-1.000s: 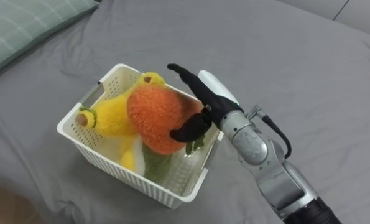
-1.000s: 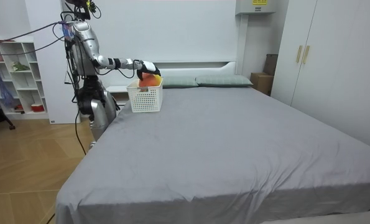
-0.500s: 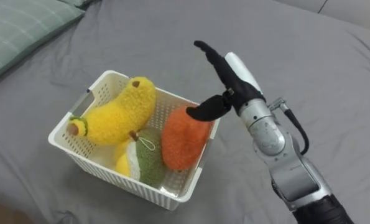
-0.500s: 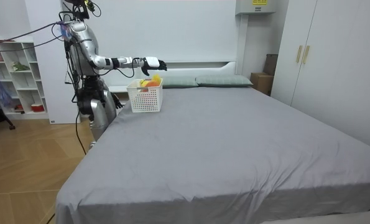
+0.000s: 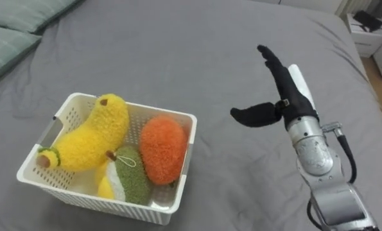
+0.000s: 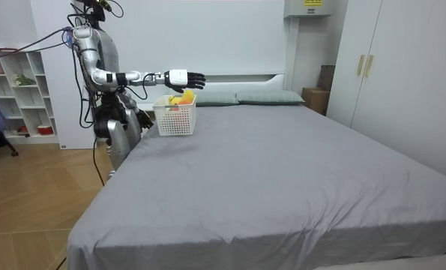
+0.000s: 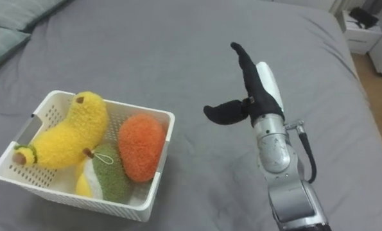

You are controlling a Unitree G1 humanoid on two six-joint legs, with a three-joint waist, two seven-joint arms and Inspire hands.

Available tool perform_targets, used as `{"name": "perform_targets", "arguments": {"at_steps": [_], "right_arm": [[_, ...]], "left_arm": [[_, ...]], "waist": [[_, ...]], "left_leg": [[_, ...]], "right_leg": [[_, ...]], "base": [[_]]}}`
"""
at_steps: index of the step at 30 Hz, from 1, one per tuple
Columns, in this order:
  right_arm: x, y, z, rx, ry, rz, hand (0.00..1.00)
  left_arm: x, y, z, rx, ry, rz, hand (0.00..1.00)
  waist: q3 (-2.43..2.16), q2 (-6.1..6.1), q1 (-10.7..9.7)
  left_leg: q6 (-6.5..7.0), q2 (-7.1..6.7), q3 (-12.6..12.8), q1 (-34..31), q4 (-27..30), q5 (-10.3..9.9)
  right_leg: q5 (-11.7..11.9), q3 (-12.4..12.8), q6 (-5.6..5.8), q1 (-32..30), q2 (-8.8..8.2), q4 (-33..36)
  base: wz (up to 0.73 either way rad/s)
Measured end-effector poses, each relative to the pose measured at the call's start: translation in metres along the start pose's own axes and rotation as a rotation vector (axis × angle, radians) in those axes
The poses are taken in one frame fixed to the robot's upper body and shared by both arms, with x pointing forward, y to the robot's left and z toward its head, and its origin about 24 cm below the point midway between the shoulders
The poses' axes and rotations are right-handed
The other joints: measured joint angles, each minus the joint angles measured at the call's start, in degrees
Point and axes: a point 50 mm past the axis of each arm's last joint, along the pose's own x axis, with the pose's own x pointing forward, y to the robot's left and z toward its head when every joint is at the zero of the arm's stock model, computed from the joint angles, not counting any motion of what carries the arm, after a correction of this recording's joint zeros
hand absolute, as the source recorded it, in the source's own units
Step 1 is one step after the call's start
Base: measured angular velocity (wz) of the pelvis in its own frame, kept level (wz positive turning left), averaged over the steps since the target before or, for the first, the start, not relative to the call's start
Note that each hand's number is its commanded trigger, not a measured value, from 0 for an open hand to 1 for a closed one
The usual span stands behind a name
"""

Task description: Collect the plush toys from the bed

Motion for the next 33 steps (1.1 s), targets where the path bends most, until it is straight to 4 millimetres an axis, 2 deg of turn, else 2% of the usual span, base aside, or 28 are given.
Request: {"name": "perform_targets", "arguments": {"at_steps": [2,5,8,14,17,23,26,28,31,33], "right_arm": [[-0.007,-0.004,-0.012,0.003,0.046,-0.019,0.00],[-0.024,-0.009,-0.036,0.017,0.136,-0.060,0.00],[-0.035,-0.012,-0.051,0.019,0.194,-0.072,0.00],[-0.057,-0.012,-0.107,0.026,0.424,-0.122,0.00],[-0.083,-0.008,-0.137,0.021,0.570,-0.126,0.00],[-0.123,0.008,-0.174,0.059,0.762,-0.115,0.00],[-0.156,0.018,-0.198,0.077,0.913,-0.093,0.00],[-0.186,0.027,-0.213,0.114,1.056,-0.082,0.00],[-0.218,0.034,-0.225,0.161,1.195,-0.091,0.00],[-0.230,0.037,-0.228,0.185,1.247,-0.091,0.00]], "left_arm": [[0.000,0.001,-0.002,-0.005,0.005,0.002,0.00],[-0.002,0.001,-0.012,0.001,0.028,0.011,0.00],[-0.003,0.001,-0.017,-0.001,0.043,0.019,0.00],[-0.004,0.002,-0.024,-0.003,0.062,0.038,0.00],[-0.004,0.002,-0.025,-0.008,0.066,0.040,0.00],[-0.005,0.002,-0.027,-0.026,0.059,0.042,0.00],[-0.007,0.003,-0.032,-0.032,0.056,0.044,0.00],[-0.008,0.003,-0.035,-0.033,0.055,0.042,0.00],[-0.008,0.001,-0.038,-0.029,0.064,0.037,0.00],[-0.008,0.000,-0.041,-0.026,0.078,0.033,0.00]], "waist": [[0.02,0.03,-0.27],[0.02,0.04,-2.25],[0.13,0.22,-3.10],[0.22,0.21,-4.51],[0.24,0.27,-4.83],[0.27,0.58,-5.94],[0.18,0.60,-6.05],[0.26,0.83,-6.08],[0.25,1.33,-6.13],[0.07,1.50,-6.15]], "left_leg": [[0.01,0.11,0.45,0.04,0.01,-0.03],[0.01,0.21,0.85,0.20,0.00,-0.05],[0.00,0.26,1.07,0.44,-0.06,-0.06],[-0.15,0.34,1.42,1.04,-0.06,-0.21],[-0.23,0.42,1.49,1.12,-0.08,-0.26],[-0.33,0.49,1.52,0.77,-0.08,-0.33],[-0.46,0.54,1.57,1.30,-0.15,-0.47],[-0.46,0.54,1.56,1.63,-0.30,-0.53],[-0.51,0.51,1.53,1.94,-0.23,-0.82],[-0.52,0.50,1.59,2.07,-0.10,-0.92]], "right_leg": [[0.07,0.44,0.03,-0.06,0.11,-0.03],[0.07,0.62,0.03,-0.02,0.15,0.05],[0.07,0.81,0.03,-0.02,0.19,0.09],[0.03,1.71,0.04,0.11,0.44,-0.20],[0.01,2.35,0.02,0.16,0.63,-0.29],[-0.05,2.53,-0.11,0.09,0.79,-1.02],[-0.05,2.44,-0.11,1.00,0.84,-1.10],[-0.06,2.63,-0.11,1.23,0.90,-1.12],[-0.37,3.16,-0.29,1.25,0.97,-1.09],[-0.65,3.50,-0.43,1.12,1.01,-0.99]], "base": [[-0.09],[-0.03],[-0.06],[-0.04],[0.00],[0.00],[0.00],[-0.02],[-0.06],[-0.04]]}}
